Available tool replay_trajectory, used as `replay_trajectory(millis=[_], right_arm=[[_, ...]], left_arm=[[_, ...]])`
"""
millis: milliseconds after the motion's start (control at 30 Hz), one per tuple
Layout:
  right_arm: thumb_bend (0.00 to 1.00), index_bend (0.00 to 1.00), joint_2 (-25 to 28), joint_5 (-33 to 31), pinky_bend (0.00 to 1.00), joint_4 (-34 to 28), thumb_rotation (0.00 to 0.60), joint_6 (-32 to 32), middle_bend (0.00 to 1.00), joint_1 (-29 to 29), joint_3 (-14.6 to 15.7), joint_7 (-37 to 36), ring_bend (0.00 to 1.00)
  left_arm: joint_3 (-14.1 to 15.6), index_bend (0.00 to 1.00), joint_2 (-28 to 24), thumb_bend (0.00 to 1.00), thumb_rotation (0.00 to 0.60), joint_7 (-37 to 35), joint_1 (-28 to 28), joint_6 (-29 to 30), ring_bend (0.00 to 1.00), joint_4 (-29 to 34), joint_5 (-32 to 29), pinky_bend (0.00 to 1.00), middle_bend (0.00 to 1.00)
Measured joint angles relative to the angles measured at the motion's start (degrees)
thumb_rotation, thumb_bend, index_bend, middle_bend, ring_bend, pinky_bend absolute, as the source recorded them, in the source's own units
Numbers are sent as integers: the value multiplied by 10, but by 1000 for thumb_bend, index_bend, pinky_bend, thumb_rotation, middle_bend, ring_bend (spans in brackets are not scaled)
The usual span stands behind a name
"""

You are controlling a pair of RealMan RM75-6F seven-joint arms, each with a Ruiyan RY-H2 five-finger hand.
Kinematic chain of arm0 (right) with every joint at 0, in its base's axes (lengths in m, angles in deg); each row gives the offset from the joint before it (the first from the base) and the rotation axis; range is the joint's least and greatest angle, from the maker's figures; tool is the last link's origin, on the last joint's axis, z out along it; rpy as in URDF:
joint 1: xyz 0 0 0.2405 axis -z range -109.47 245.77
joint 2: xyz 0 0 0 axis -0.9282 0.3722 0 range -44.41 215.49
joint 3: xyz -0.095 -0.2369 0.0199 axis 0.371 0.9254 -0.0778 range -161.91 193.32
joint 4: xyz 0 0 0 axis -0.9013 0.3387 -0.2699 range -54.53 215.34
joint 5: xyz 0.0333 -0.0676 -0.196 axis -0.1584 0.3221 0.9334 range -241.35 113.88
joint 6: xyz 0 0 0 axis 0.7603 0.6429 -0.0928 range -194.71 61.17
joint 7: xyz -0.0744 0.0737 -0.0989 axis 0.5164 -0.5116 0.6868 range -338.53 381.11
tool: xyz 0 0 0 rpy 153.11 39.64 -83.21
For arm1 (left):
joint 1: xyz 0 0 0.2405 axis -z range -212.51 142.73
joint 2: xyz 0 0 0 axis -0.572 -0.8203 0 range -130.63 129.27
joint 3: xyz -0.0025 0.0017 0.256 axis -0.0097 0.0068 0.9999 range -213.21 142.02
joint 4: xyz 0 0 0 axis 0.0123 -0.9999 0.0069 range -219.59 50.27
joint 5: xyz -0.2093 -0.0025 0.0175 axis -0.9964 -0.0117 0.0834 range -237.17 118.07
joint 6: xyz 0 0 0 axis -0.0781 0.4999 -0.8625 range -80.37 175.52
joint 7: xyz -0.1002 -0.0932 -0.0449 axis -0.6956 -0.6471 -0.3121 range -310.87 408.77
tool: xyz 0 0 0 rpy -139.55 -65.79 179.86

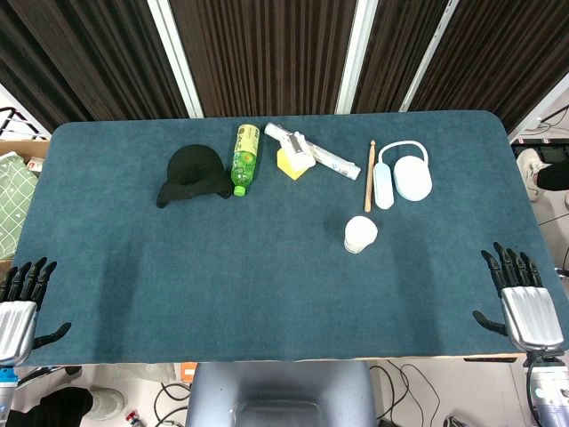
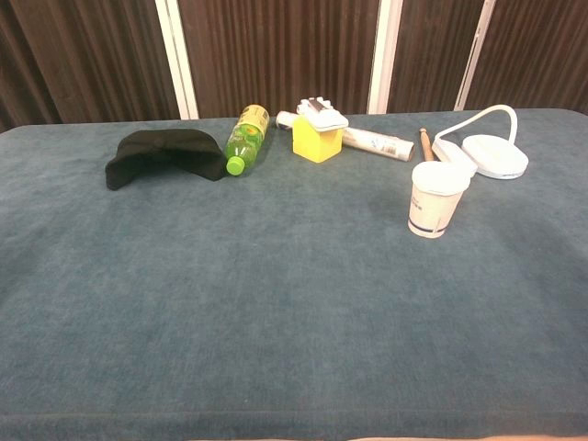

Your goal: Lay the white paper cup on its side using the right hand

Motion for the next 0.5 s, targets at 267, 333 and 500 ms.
replay_trajectory(millis=[267, 333, 500], right_arm=[[0, 0, 0, 0, 0, 0, 600, 0, 0, 0, 0, 0, 0], [0, 0, 0, 0, 0, 0, 600, 0, 0, 0, 0, 0, 0], [0, 0, 2, -1, 0, -3, 600, 8, 0, -4, -1, -5, 1]], left_arm=[[0, 0, 0, 0, 600, 0, 0, 0, 0, 0, 0, 0, 0], [0, 0, 0, 0, 600, 0, 0, 0, 0, 0, 0, 0, 0], [1, 1, -2, 0, 599, -2, 0, -1, 0, 1, 1, 1, 1]])
